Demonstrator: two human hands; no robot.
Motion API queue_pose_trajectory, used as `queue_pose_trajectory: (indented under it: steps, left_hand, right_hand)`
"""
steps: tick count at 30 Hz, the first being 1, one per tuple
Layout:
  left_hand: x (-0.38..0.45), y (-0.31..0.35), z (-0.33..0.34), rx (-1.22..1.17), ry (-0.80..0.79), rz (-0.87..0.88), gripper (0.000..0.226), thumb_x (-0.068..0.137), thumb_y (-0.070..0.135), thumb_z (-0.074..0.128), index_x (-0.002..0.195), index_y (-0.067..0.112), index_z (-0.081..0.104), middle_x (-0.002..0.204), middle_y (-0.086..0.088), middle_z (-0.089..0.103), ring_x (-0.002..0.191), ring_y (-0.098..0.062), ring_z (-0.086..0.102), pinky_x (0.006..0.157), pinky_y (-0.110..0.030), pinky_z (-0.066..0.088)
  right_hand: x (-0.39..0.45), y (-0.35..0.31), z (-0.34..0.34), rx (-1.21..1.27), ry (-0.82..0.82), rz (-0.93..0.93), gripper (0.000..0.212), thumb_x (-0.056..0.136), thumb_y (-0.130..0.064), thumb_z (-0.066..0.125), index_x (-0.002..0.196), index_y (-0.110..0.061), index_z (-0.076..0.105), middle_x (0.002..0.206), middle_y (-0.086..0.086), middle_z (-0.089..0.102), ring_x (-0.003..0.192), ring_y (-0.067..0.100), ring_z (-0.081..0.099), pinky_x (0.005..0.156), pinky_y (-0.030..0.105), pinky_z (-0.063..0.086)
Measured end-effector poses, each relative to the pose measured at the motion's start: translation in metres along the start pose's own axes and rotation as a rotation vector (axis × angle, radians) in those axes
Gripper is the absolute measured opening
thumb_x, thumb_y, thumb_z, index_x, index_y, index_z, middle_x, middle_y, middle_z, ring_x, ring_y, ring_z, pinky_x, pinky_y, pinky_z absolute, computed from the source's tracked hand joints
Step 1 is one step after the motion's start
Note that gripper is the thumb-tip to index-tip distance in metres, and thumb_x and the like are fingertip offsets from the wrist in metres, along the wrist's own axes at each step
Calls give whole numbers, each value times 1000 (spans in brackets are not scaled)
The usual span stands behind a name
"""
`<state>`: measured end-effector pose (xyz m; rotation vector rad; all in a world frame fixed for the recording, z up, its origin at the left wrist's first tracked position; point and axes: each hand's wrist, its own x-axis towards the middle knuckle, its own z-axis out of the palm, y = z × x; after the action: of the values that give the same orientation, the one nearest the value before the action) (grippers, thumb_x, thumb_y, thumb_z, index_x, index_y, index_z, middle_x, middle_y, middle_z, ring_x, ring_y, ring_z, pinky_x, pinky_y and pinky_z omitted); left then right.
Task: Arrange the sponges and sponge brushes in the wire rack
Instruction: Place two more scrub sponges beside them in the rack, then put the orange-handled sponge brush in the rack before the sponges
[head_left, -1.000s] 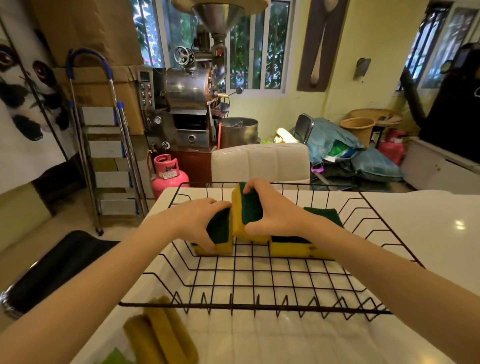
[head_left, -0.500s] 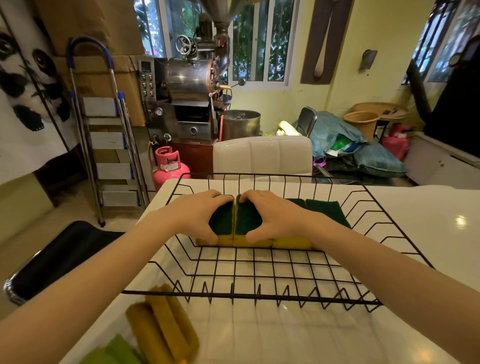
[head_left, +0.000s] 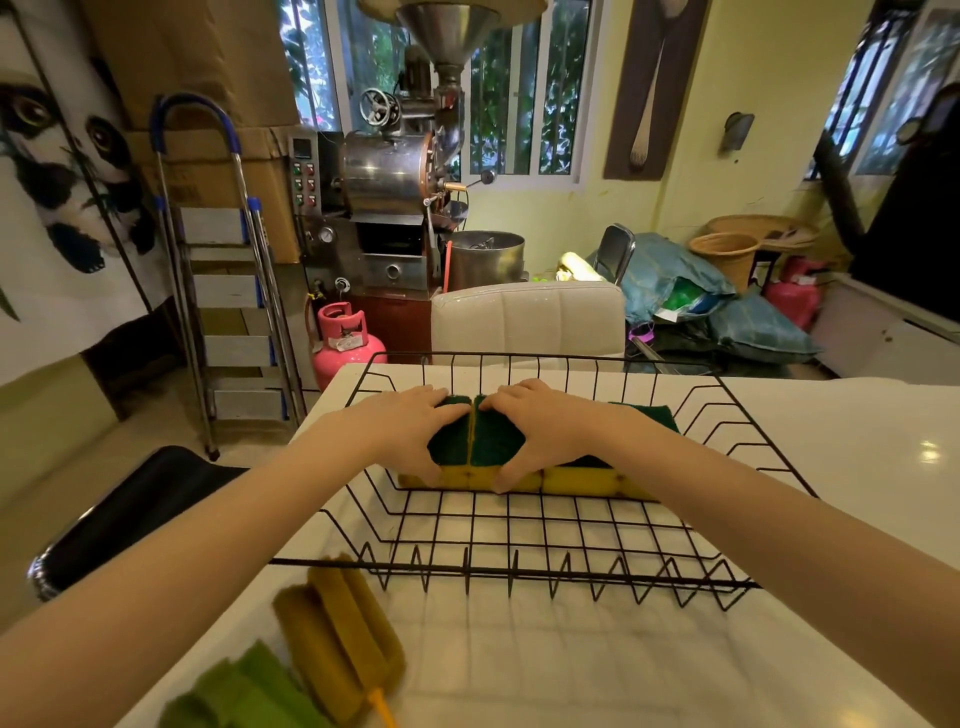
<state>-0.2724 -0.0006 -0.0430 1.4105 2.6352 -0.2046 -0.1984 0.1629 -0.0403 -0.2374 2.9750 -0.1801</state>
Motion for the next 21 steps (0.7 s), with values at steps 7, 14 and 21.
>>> queue_pose_trajectory:
  steps: [7,14,21]
  left_hand:
    - [-50,12,-26,-371,303,14,96,73,45,66,138,40,-5,155,0,1,139,-20,13,103,-31,22]
    - [-126,45,-15,-424,565,101,81,72,54,59,136,45,11,149,13,19,126,4,16,102,-25,19]
    - [-189,67,32,-433,603,71,68,67,63,56,128,50,28,139,14,33,127,-2,29,103,-28,29]
  right_hand:
    - [-41,-28,-28,247,135,-34,91,70,-43,71,141,-23,18,149,4,29,131,22,32,98,31,31]
    - [-113,-80,-14,454,385,-144,84,72,-44,69,139,-31,20,146,-5,33,127,8,33,96,25,31]
    - [-163,-116,46,505,407,-190,82,69,-52,67,136,-38,23,143,-15,34,122,-4,33,97,17,31]
